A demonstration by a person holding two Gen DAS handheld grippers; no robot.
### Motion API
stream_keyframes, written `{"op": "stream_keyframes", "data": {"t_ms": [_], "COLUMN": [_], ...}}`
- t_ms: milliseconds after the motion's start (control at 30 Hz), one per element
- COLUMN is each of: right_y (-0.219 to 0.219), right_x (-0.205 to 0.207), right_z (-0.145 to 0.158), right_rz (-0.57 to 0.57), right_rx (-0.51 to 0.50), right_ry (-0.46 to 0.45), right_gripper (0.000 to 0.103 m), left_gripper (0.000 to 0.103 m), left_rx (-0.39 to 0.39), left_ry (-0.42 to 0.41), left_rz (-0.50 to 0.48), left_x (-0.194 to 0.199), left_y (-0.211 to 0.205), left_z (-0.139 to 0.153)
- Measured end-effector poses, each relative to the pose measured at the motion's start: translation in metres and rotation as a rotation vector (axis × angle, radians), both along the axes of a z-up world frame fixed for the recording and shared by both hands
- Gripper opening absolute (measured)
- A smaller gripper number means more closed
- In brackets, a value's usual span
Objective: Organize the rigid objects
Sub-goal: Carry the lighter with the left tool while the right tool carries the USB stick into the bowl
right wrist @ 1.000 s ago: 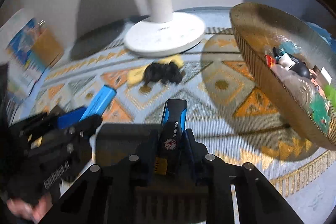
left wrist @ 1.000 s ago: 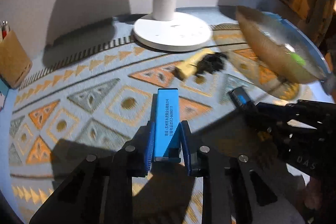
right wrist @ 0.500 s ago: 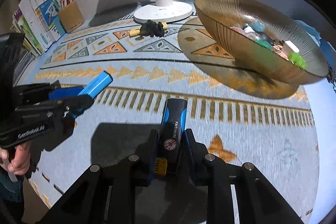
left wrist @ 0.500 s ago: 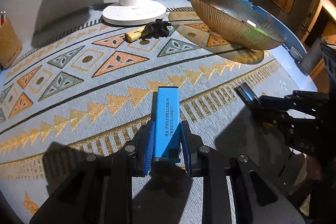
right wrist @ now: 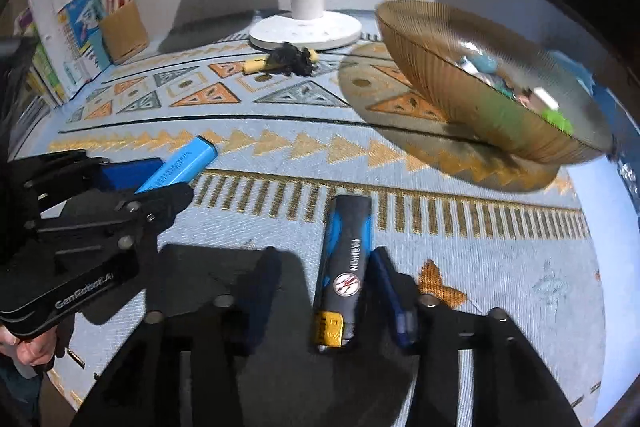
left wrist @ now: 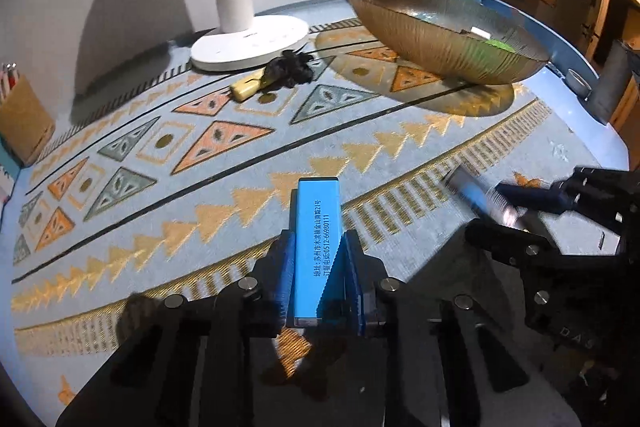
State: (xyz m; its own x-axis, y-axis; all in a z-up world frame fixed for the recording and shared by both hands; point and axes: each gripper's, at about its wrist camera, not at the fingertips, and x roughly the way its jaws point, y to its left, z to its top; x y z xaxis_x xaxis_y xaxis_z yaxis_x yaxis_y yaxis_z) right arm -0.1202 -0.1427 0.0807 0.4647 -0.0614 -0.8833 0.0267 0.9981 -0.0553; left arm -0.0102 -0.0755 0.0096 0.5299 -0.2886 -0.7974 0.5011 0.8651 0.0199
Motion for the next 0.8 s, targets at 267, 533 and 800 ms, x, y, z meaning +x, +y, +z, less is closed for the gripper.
{"op": "stream_keyframes", "data": {"t_ms": [267, 533, 800], "right_y": [-0.026, -0.129, -0.229], "right_x": [-0.015, -0.012, 0.053], "right_z": [0.038, 0.139, 0.148], "right_rz": [-0.007, -0.229, -0.372], "right_rx": [0.049, -0.089, -0.044], "right_ry": [-0.080, -0.317, -0.333], "right_gripper": [0.023, 0.023, 0.024], "left_gripper": [0.021, 0.021, 0.021], "left_rx": [-0.066, -0.370, -0.377], "left_ry": [-0.047, -0.213, -0.152], "left_rz": [-0.047, -0.135, -0.127], "left_x": [0.000, 0.020, 0.094], "left_y": [-0.014, -0.056, -0.148], "left_z": [0.037, 0.144, 0.141]}}
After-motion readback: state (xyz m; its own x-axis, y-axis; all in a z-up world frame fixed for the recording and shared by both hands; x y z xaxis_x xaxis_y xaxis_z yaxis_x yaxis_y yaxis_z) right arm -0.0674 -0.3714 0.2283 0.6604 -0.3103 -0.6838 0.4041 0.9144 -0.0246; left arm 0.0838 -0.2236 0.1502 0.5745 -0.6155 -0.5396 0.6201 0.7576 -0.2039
